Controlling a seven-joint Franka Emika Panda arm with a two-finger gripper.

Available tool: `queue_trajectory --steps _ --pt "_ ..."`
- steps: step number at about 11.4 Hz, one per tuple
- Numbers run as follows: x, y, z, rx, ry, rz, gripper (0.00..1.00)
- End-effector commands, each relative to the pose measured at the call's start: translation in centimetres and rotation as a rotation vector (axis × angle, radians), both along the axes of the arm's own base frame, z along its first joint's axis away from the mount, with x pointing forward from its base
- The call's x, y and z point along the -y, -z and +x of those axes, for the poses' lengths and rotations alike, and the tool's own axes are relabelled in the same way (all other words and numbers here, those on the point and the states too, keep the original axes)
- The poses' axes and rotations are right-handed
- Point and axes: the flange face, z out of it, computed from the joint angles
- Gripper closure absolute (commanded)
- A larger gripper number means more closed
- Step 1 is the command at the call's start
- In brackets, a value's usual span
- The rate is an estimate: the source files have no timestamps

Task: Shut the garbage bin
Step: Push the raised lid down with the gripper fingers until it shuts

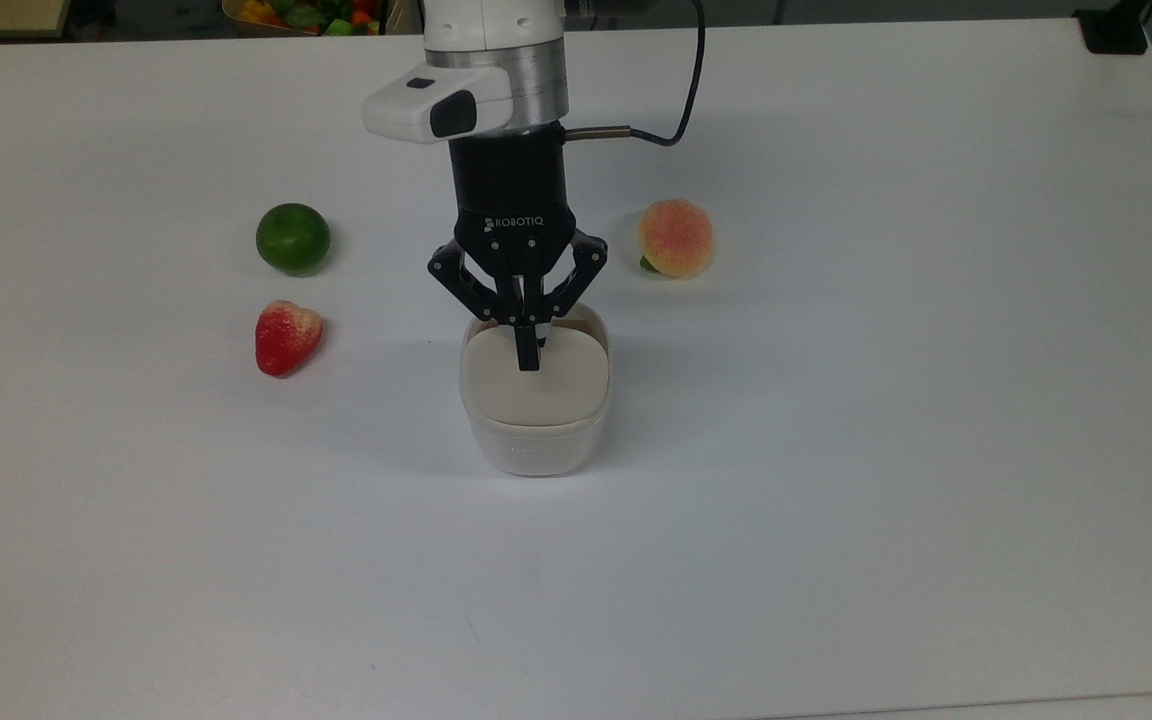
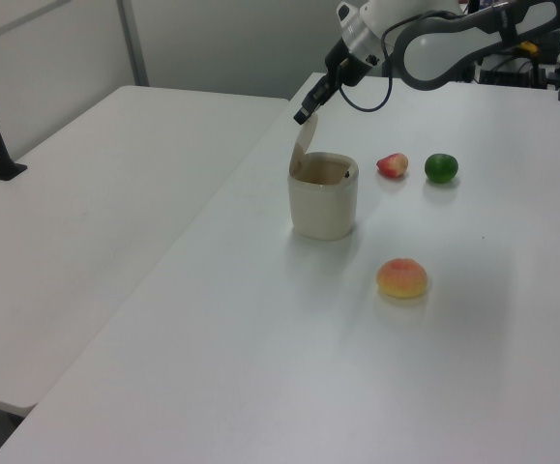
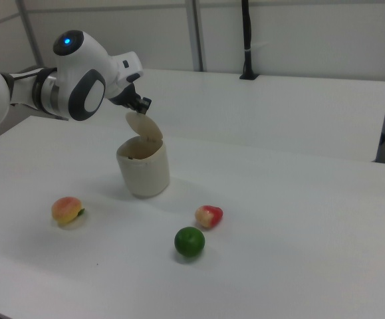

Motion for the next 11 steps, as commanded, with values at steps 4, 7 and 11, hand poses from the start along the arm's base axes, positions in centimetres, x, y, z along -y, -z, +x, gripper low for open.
queue_trajectory --steps 4,7,11 --pt "0.1 0.5 -1.9 -0.183 -0.049 -0.037 1.00" --pt "0.2 1.5 -2.4 -0.270 -0.086 -0.061 1.00" --pt "-0.1 3.3 -3.1 -0.353 -0.107 -0.096 1.00"
